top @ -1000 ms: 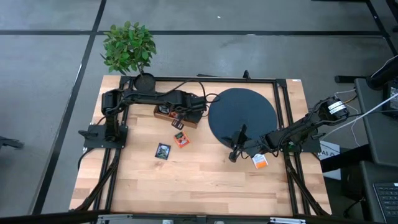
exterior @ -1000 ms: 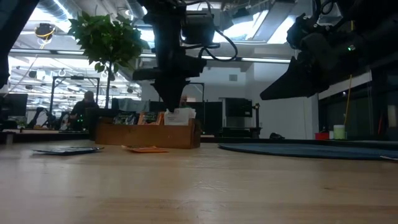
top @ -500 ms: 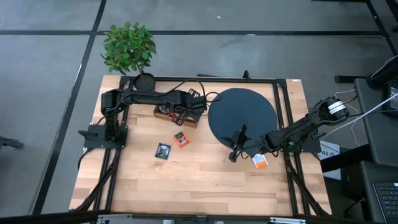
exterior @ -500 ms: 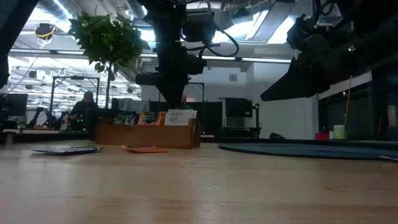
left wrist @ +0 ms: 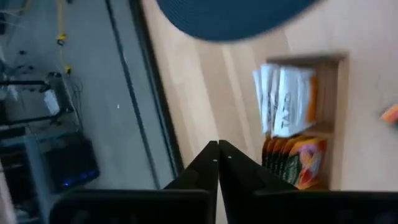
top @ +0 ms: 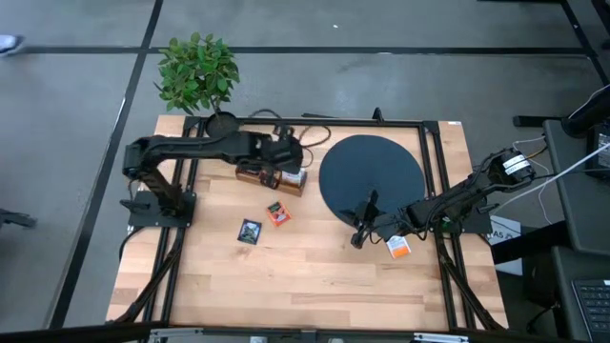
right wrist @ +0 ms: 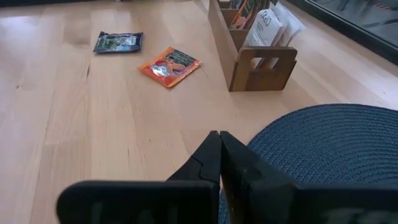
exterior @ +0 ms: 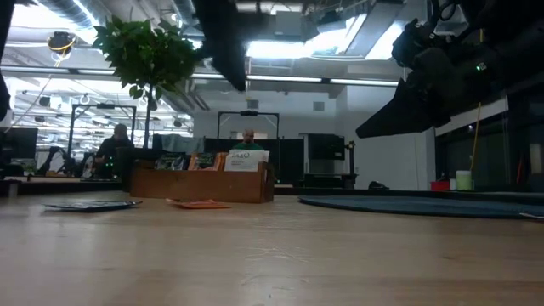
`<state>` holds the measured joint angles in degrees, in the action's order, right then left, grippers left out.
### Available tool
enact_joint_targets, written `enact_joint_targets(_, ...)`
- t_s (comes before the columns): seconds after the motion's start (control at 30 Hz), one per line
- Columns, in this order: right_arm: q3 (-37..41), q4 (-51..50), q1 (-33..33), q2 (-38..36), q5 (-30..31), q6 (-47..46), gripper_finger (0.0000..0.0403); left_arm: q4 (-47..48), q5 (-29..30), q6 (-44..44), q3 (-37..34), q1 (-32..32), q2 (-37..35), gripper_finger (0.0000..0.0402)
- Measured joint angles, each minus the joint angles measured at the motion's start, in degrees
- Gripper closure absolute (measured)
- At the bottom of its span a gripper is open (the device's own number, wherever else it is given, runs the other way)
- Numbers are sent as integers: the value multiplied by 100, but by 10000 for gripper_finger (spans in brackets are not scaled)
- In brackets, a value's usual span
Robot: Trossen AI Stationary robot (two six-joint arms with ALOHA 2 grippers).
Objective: Pick & Place Tea
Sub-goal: Put the white tea bag into the right section of the wooden organizer
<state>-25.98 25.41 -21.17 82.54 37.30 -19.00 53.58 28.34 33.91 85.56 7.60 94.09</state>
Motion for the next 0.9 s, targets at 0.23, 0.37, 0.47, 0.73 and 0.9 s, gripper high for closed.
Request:
enact_joint_targets(0.23,-4,135,0,-63,-106,-26,393,-11,-1146,-1190,-31,-88,-796,399)
enact_joint_targets(0.37,-10,232,0,-223,-644,-26,393,-506,-1208,-1531,-426,-329,-1181,399)
enact_joint_targets(0.47,-11,100,-4,-463,-898,-269,393,-1027,-1352,-1786,-954,-569,-1431,399)
enact_joint_targets(0.73,-105,-1259,-295,-1284,-997,-1237,398,-3150,-1315,-2409,-2662,-1209,-1887,399)
enact_joint_targets(0.9,-771,-3008,-605,-1303,-937,-1979,399,-4355,-1308,-2798,-3547,-1403,-1941,399)
